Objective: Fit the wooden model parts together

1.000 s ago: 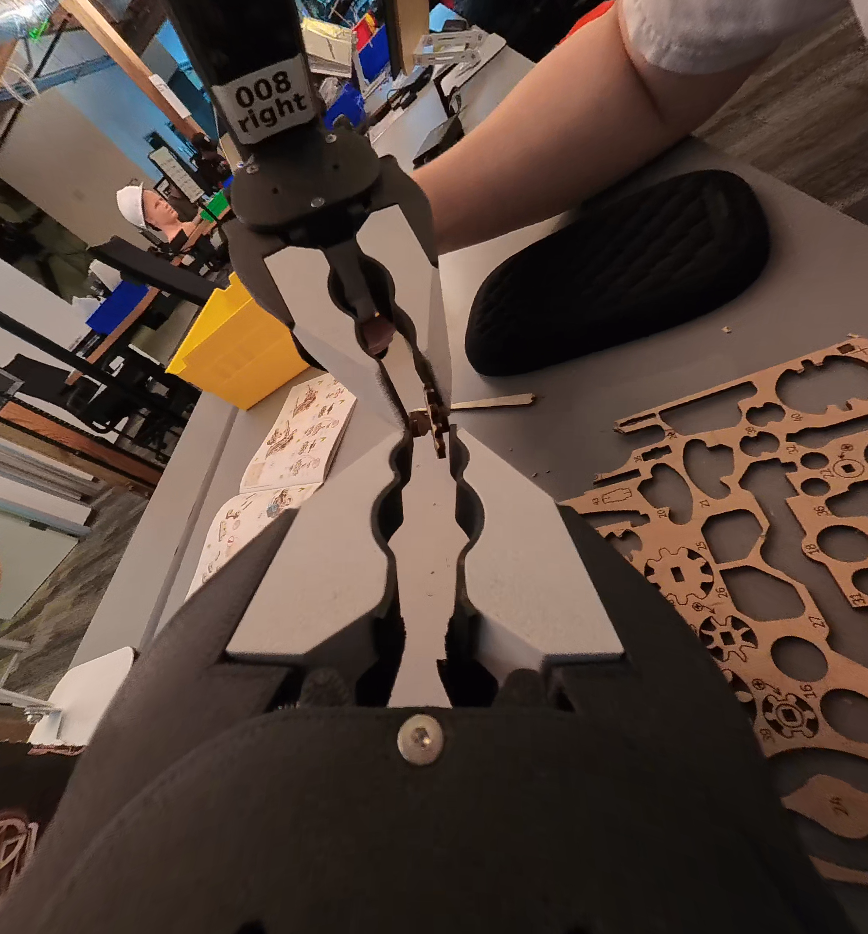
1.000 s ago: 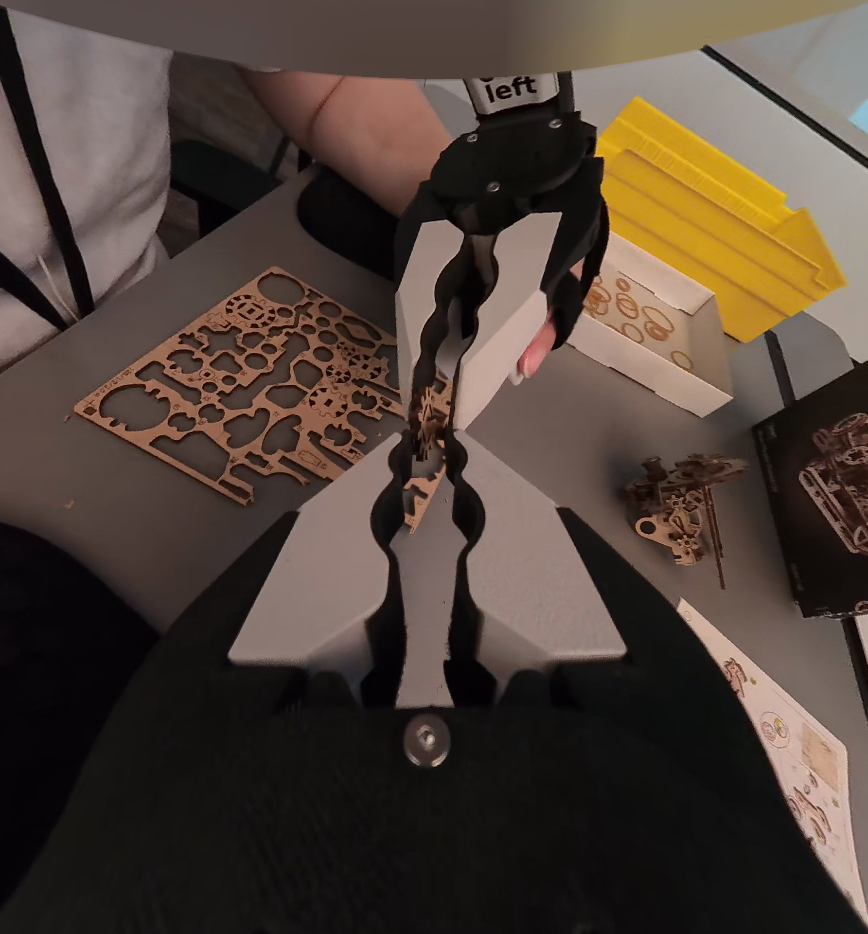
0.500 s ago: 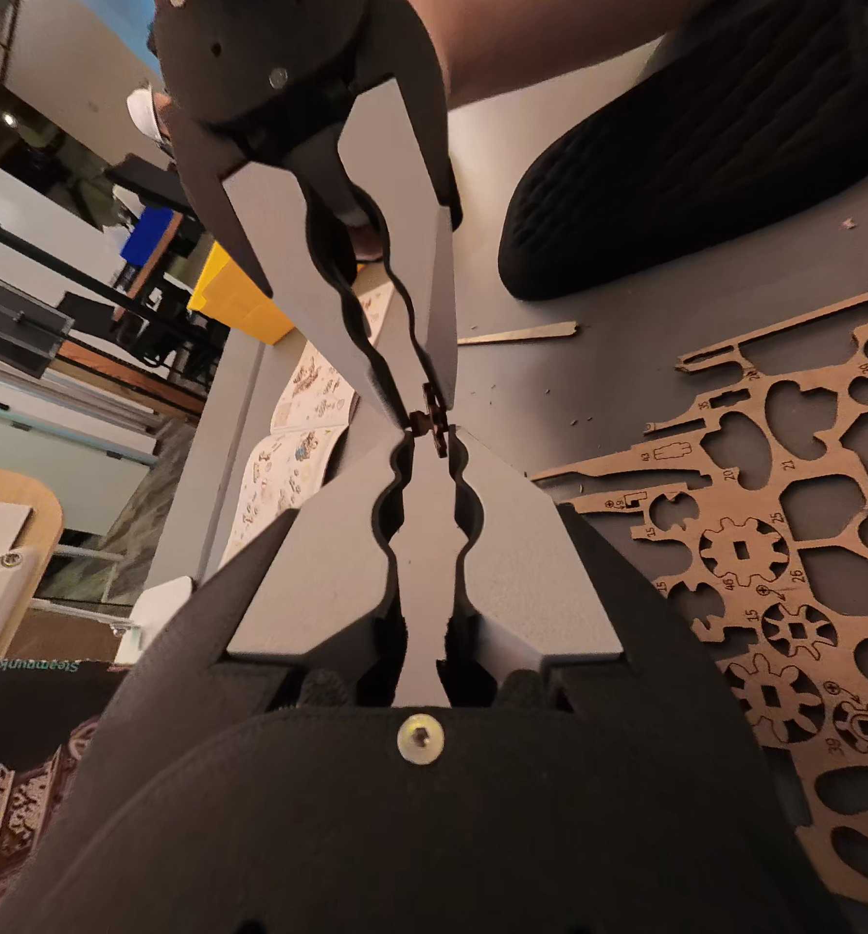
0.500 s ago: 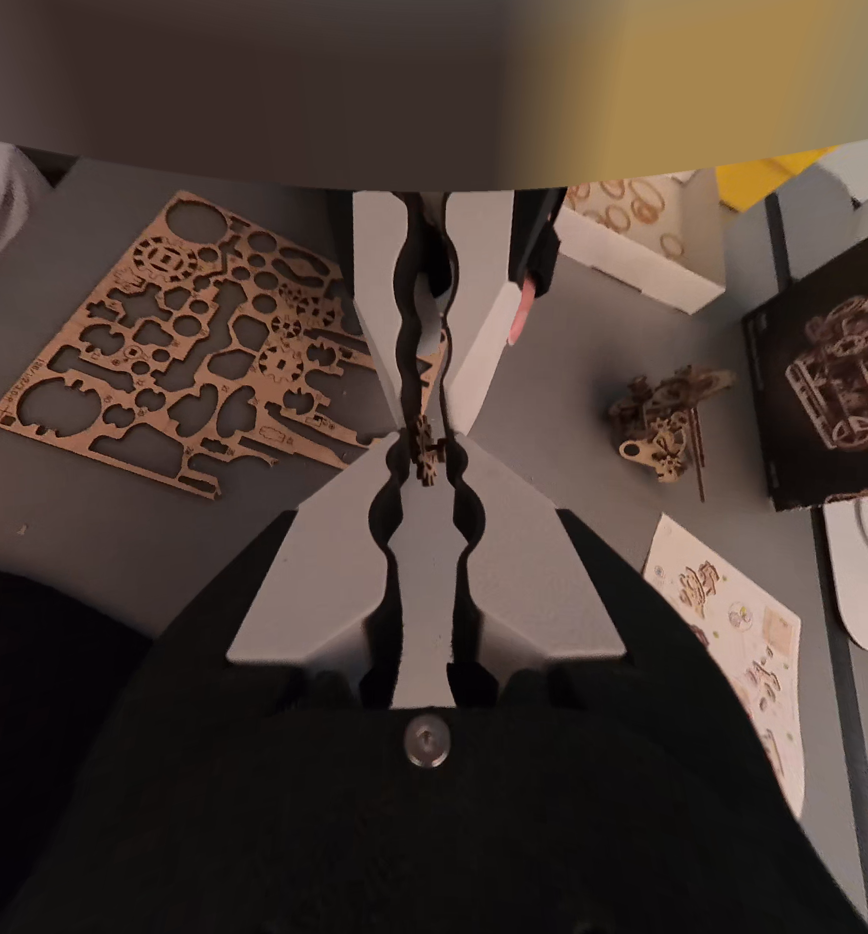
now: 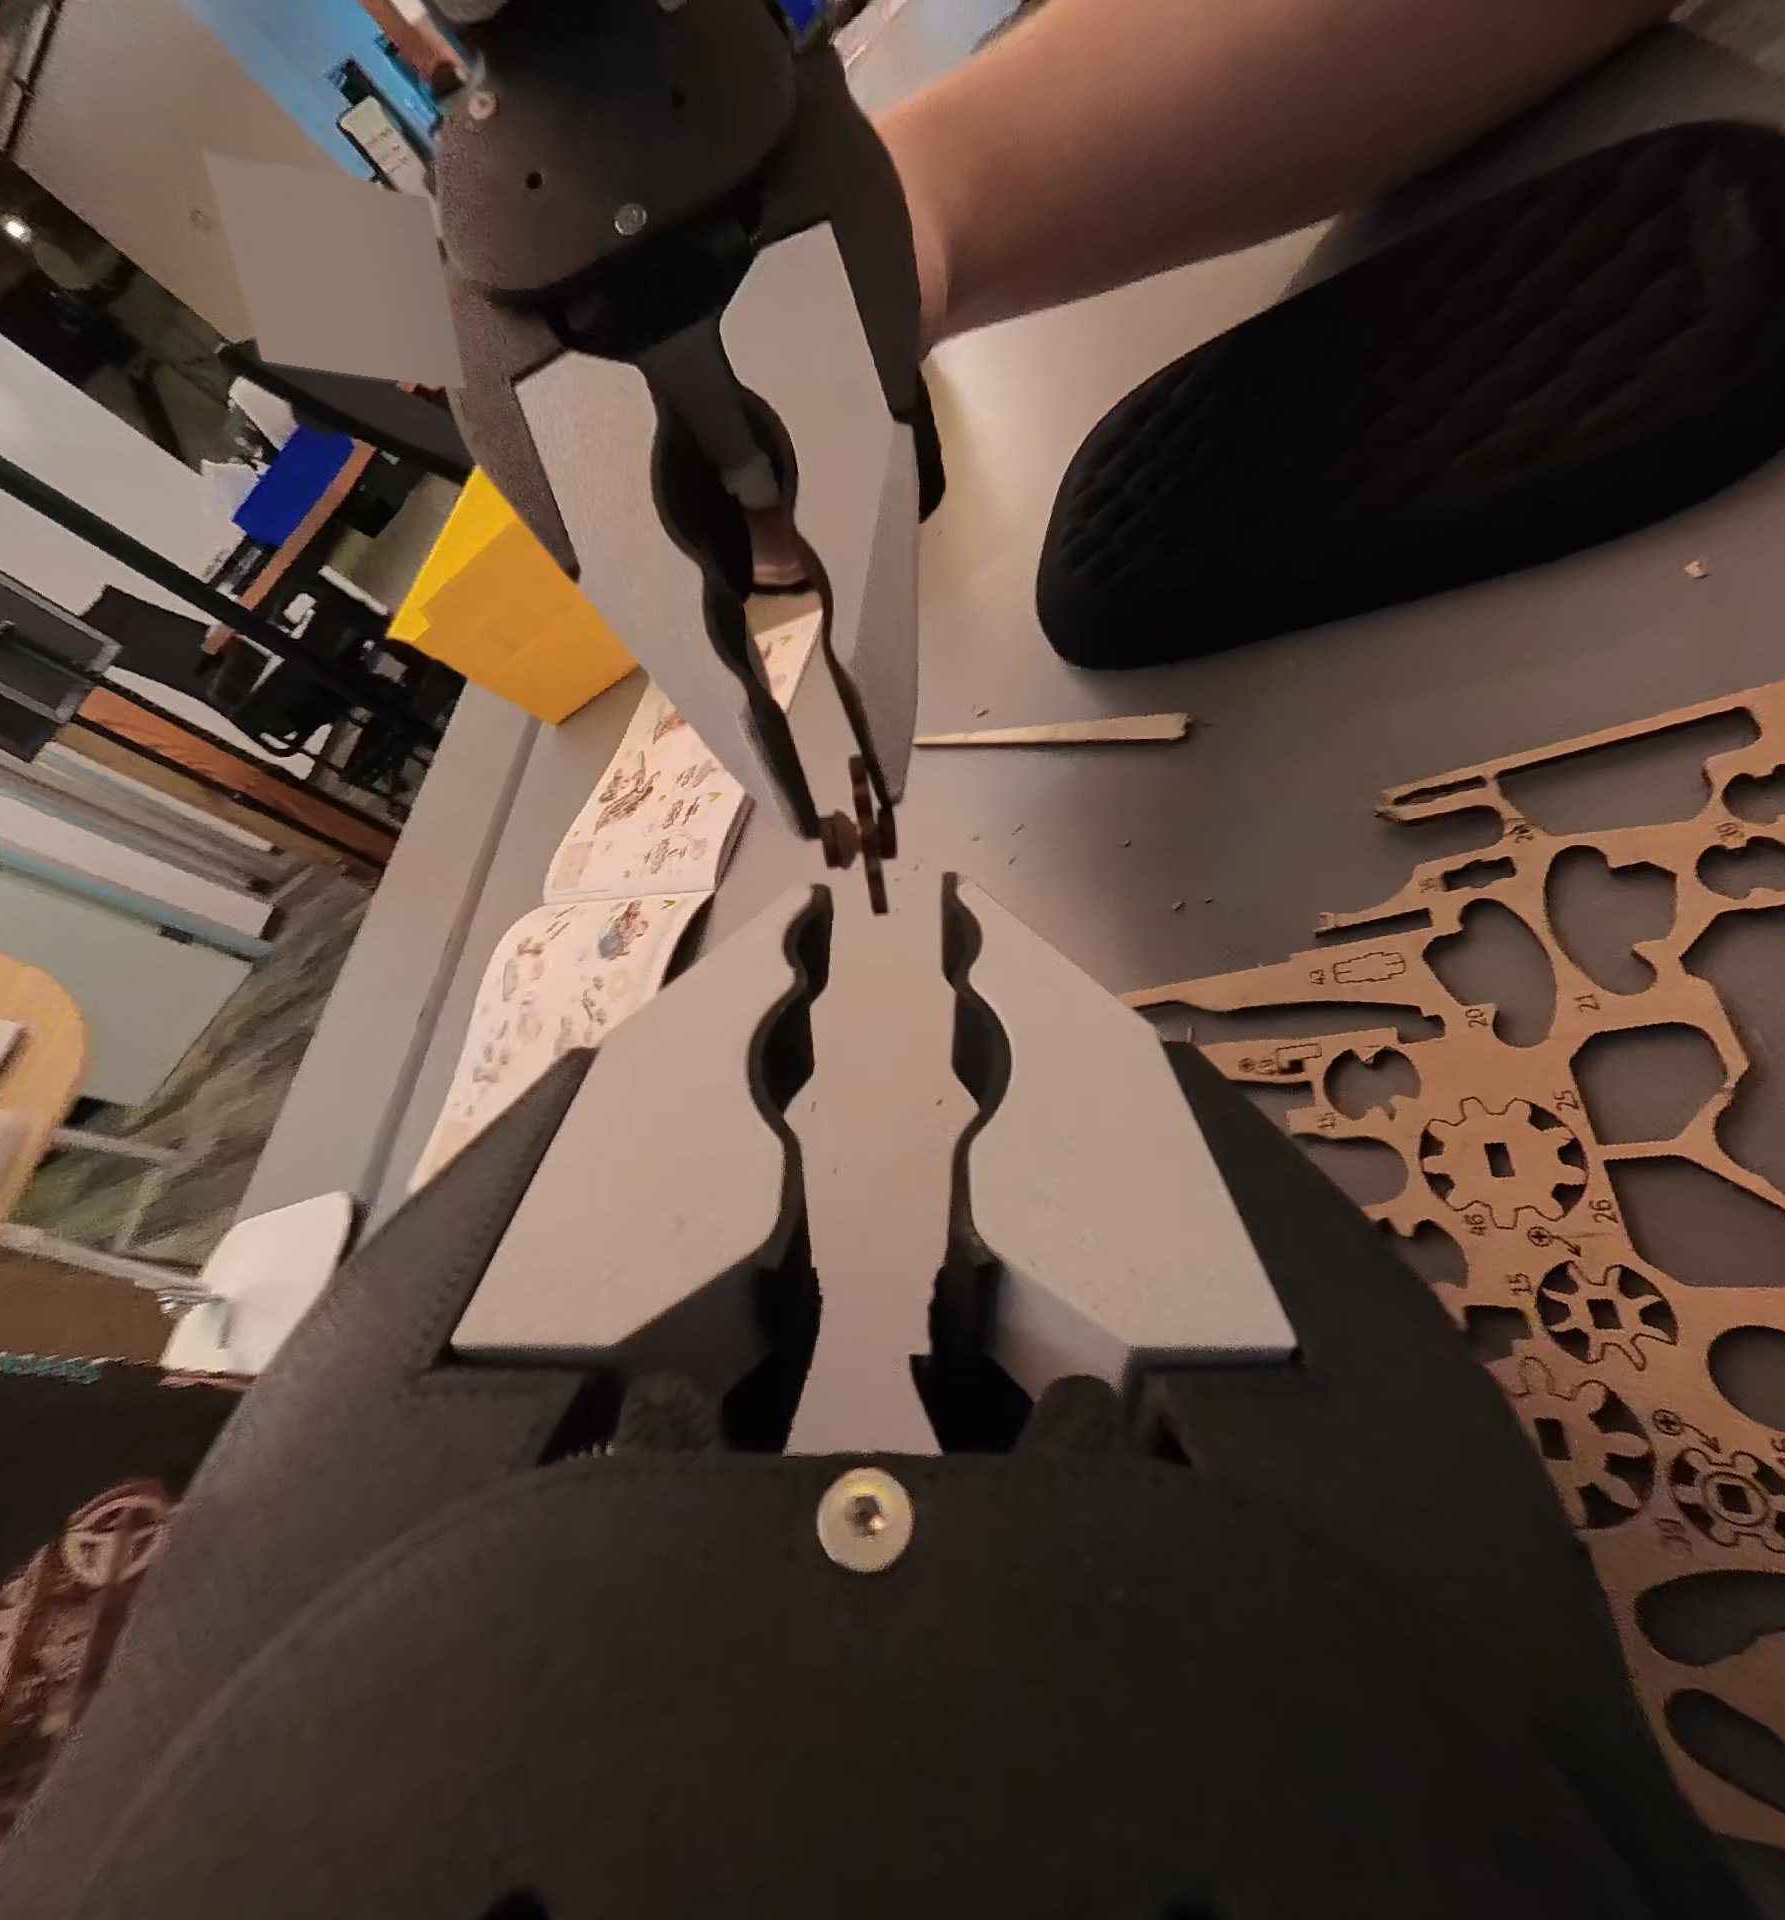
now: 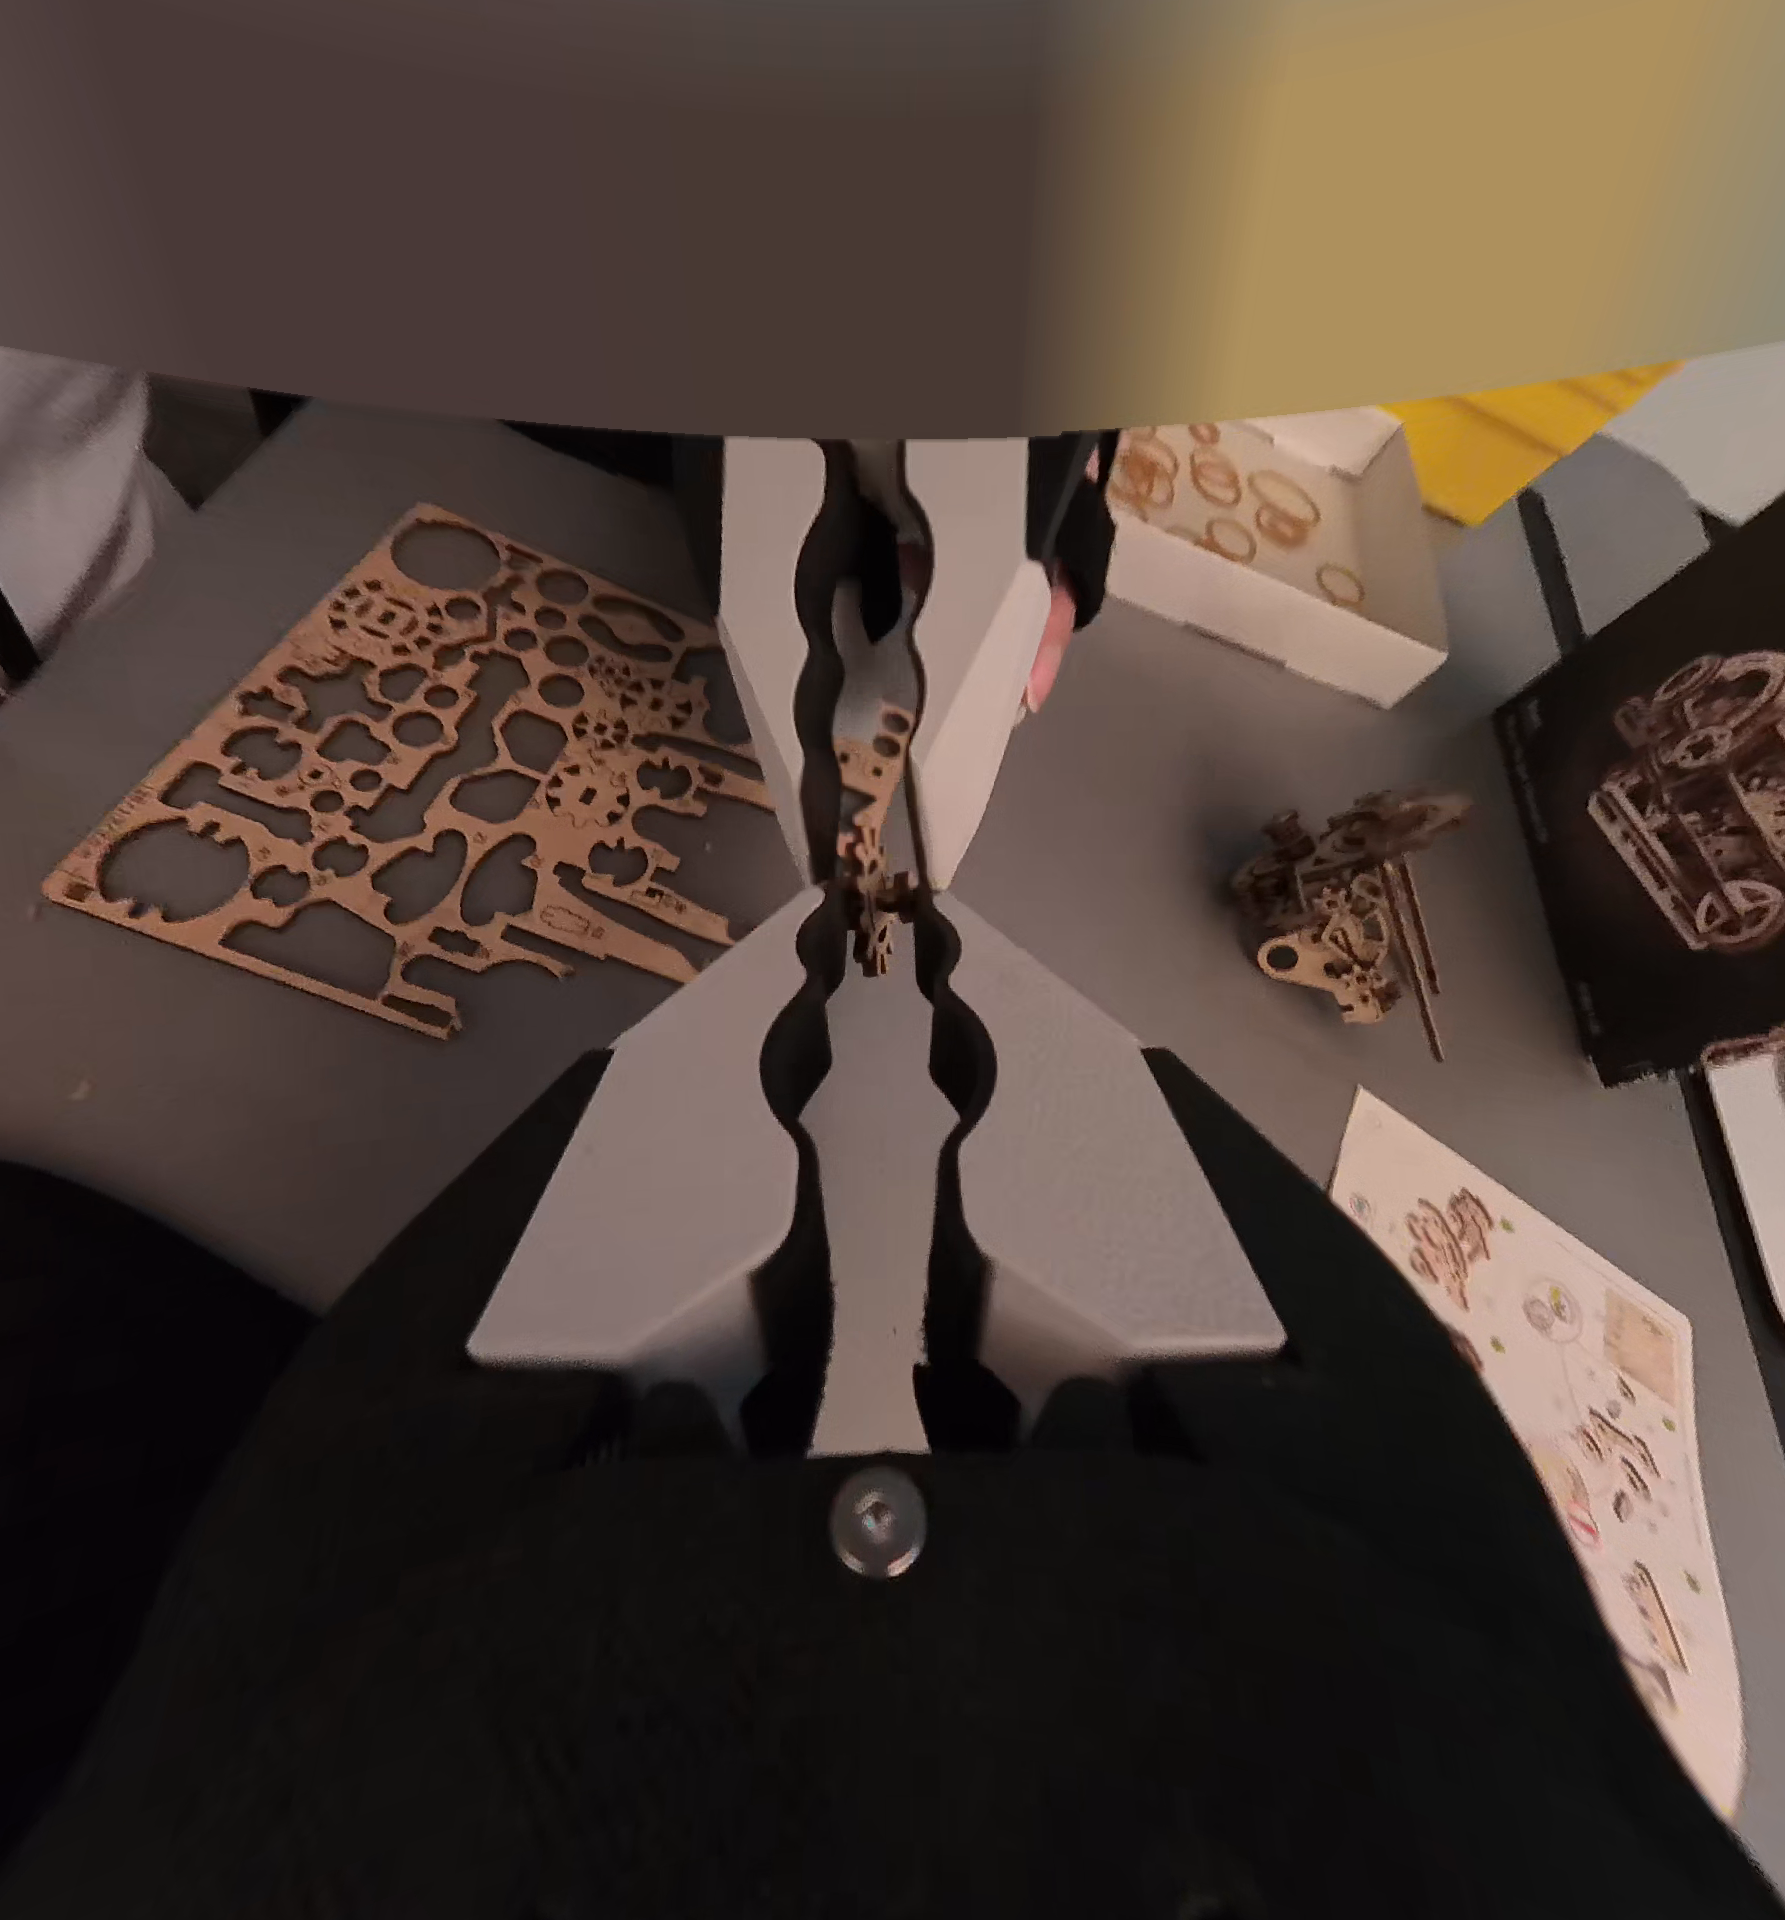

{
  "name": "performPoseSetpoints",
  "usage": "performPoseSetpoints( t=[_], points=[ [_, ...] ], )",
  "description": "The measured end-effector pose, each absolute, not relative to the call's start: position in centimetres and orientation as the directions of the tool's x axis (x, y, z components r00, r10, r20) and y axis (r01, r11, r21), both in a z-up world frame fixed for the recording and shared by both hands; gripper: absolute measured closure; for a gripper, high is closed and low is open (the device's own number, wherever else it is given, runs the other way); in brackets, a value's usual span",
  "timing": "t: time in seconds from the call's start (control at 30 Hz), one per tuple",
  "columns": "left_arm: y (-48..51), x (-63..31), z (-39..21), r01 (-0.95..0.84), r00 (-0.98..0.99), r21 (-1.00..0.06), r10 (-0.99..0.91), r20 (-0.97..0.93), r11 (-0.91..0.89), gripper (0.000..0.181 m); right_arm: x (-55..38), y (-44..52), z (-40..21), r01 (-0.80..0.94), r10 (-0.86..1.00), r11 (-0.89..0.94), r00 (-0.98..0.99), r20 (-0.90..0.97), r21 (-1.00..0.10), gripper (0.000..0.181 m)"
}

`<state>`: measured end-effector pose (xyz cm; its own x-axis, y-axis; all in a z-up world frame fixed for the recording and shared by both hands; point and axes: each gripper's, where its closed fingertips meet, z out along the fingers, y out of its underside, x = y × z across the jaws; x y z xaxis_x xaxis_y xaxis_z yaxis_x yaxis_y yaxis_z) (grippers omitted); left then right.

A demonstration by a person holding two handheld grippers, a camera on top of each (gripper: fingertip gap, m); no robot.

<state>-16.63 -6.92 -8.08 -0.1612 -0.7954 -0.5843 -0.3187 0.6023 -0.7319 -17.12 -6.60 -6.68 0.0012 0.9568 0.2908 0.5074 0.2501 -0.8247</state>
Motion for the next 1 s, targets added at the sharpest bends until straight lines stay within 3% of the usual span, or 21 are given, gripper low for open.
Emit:
performPoseSetpoints(
  t=[0.2,0.47,0.67,1.0],
  points=[
    [-7.5,-16.9,-6.2,-0.224,-0.153,-0.807,-0.838,-0.524,0.546,0.169,-17.1,-7.6,-5.1,0.377,0.969,0.239,-0.036,0.243,-0.895,0.17],
    [-8.6,-16.9,-5.9,-0.185,-0.179,-0.789,-0.809,-0.56,0.586,0.172,-17.7,-8.4,-4.9,0.286,0.988,0.153,-0.079,0.136,-0.946,0.17],
    [-8.9,-16.8,-6.3,-0.213,-0.194,-0.757,-0.786,-0.587,0.618,0.172,-17.5,-8.8,-5.4,0.291,0.982,0.18,-0.111,0.154,-0.94,0.171],
    [-9.6,-16.7,-6.4,-0.24,-0.251,-0.776,-0.81,-0.531,0.583,0.172,-17.4,-9.4,-5.4,0.256,0.982,0.122,-0.169,0.079,-0.959,0.173]
  ],
)
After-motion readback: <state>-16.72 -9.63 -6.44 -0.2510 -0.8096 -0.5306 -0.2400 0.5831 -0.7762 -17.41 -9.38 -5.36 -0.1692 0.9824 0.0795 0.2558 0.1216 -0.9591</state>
